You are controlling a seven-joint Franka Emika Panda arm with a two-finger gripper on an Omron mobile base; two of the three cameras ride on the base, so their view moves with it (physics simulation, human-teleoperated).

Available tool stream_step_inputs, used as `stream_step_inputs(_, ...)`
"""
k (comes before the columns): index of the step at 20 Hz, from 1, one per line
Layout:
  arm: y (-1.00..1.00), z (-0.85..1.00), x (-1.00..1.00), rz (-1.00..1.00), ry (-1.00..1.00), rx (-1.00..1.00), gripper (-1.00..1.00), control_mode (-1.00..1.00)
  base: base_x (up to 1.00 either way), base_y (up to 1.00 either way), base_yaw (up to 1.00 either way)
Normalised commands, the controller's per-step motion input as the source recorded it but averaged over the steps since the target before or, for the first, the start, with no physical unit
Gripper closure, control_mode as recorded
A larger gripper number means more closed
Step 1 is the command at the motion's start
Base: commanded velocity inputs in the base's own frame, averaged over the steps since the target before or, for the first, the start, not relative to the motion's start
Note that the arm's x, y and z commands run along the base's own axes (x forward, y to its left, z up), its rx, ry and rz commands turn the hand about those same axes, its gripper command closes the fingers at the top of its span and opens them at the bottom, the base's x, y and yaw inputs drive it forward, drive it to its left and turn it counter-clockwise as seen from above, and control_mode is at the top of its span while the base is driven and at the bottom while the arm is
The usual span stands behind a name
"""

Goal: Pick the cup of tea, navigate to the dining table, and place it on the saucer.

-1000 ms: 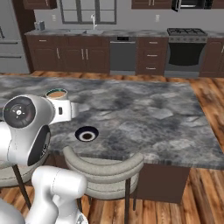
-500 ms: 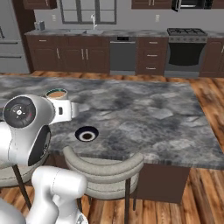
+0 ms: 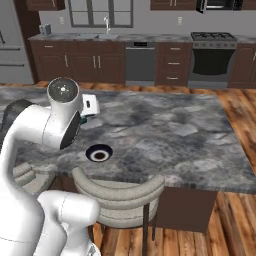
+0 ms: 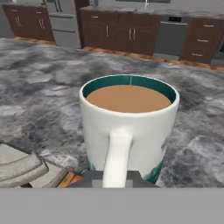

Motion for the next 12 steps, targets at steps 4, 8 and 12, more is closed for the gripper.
stream_step_inputs(4, -0.19, -0.02, 1.0, 0.5, 0.14, 0.0, 1.0, -1.0, 0.0, 0.0, 0.0)
stream_step_inputs(8, -0.04, -0.33, 0.9, 0.5, 0.13, 0.0, 1.0, -1.0, 0.0, 0.0, 0.0)
stream_step_inputs(12, 0.0, -0.41, 0.69, 0.47, 0.18, -0.05, 1.0, -1.0, 0.0, 0.0, 0.0)
